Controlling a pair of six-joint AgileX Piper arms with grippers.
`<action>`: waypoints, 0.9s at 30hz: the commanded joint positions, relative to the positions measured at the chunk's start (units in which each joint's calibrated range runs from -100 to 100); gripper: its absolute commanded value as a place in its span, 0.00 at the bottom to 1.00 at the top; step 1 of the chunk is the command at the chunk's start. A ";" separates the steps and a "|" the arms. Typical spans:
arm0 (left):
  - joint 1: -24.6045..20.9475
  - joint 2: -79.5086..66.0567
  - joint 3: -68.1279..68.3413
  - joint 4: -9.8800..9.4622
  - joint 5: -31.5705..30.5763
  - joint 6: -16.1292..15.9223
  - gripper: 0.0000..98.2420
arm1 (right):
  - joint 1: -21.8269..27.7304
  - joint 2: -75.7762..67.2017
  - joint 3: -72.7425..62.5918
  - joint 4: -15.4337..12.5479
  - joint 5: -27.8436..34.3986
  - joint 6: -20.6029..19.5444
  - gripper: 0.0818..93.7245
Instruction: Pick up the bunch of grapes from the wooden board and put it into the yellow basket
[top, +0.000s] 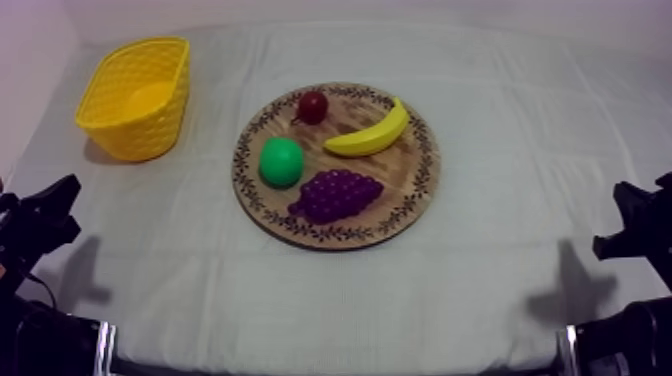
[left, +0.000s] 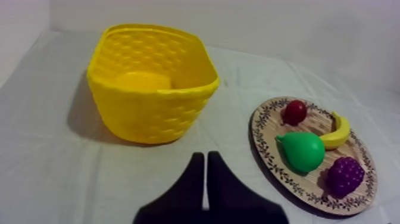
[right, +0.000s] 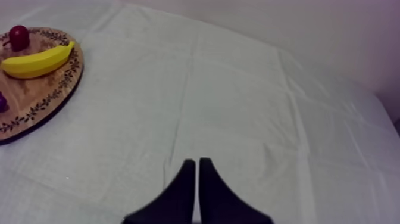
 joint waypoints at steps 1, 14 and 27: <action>-0.03 0.00 0.01 -0.01 -0.02 -0.01 0.00 | 0.01 0.00 -0.04 -0.02 0.00 -0.01 0.00; 5.48 0.04 0.01 -0.01 -0.02 -0.70 0.00 | 0.01 0.00 -0.04 -0.02 0.00 -0.03 0.00; 21.68 0.00 -0.43 0.13 1.40 3.98 0.00 | 0.14 0.00 -0.04 -0.02 0.00 0.00 0.00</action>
